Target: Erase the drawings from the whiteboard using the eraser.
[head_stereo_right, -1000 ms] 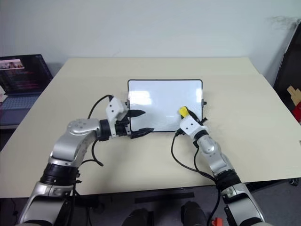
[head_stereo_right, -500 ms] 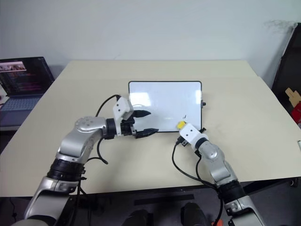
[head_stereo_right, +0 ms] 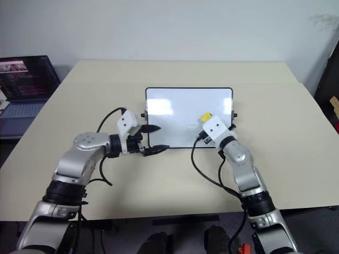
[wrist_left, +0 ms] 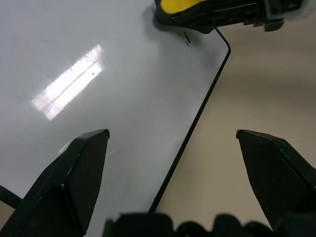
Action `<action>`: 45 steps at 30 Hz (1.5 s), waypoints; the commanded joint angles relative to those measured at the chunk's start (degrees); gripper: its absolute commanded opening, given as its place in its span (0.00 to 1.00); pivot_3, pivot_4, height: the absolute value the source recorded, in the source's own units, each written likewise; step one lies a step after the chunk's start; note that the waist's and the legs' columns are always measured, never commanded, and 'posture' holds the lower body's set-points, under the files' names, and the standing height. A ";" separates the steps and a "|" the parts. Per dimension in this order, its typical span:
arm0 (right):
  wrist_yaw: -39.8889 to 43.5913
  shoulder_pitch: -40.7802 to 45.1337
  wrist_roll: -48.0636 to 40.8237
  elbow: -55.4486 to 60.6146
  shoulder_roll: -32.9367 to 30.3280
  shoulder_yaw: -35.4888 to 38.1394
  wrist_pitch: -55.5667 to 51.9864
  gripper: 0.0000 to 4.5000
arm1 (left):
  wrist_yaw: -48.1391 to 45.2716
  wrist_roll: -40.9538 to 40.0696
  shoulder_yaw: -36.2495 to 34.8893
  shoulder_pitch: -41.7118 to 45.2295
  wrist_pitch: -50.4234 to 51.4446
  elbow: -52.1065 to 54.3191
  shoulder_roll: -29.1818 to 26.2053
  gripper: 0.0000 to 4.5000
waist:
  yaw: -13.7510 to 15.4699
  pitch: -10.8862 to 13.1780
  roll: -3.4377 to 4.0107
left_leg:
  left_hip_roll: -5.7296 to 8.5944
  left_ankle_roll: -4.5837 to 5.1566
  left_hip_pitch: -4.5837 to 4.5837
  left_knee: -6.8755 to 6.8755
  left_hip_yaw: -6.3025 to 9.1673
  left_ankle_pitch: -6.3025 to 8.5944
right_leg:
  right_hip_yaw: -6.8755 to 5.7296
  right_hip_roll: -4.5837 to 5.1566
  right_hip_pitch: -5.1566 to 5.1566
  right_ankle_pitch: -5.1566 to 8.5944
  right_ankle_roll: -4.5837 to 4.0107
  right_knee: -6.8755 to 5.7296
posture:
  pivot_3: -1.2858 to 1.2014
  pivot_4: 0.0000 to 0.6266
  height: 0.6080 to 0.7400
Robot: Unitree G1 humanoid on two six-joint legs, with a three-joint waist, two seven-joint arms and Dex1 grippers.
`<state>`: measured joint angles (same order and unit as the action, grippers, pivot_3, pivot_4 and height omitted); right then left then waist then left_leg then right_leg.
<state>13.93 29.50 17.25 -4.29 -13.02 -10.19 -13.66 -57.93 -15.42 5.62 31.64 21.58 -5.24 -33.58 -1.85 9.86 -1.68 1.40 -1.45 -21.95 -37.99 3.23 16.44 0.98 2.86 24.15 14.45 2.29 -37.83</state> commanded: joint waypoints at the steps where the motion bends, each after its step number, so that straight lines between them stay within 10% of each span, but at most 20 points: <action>1: -2.46 1.49 1.79 -4.08 -1.16 0.06 1.33 0.25 | -0.04 -0.46 -0.29 0.01 -0.56 2.66 0.21 1.00 | 0.00 0.00 0.00 | 0.01 -0.02 -0.01 0.00 -0.02 -0.01 | 0.00 0.05 0.02 0.00 0.00 0.01 | 0.52 0.24 1.00; 18: 7.68 -10.65 -1.16 2.21 -4.45 -1.95 -11.92 0.25 | -0.46 -0.33 -0.03 0.92 -0.23 2.52 1.07 1.00 | -0.05 -0.09 -0.11 | -0.09 0.35 2.10 0.00 0.08 0.08 | -0.01 -0.23 -2.18 0.18 0.29 0.20 | 0.52 0.24 1.00; 27: 5.45 -2.45 -4.49 11.10 -0.68 0.77 -8.76 0.25 | -0.40 -0.32 -0.63 0.37 -0.22 2.22 0.44 1.00 | -0.60 0.07 0.02 | -0.12 0.33 1.65 0.08 0.05 0.08 | 0.03 -0.25 -1.64 0.00 0.04 0.11 | 0.52 0.24 1.00; 37: -2.55 10.31 -1.43 -5.14 -0.70 1.49 -5.13 0.25 | -0.10 -0.44 -0.33 -0.14 0.25 3.02 0.71 1.00 | 0.00 0.07 0.02 | 0.02 0.02 -0.10 0.06 0.01 -0.02 | -0.06 0.08 0.06 -0.01 0.03 0.12 | 0.52 0.24 1.00; 45: 1.51 3.37 -1.47 -5.57 -4.14 -0.73 -7.57 0.25 | -0.06 -0.45 -0.20 -0.16 0.15 2.95 1.04 1.00 | 0.16 0.02 -0.02 | 0.06 0.27 0.16 -0.01 0.02 0.10 | -0.09 0.10 -0.19 -0.01 0.03 -0.05 | 0.52 0.24 1.00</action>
<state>13.79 36.25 15.23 -8.92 -15.97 -10.37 -18.07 -58.06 -15.40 6.07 31.13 22.11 -4.39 -32.37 -1.69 9.88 -1.71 1.48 -1.17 -21.76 -38.01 3.29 16.54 0.86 2.96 23.91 14.44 2.32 -37.89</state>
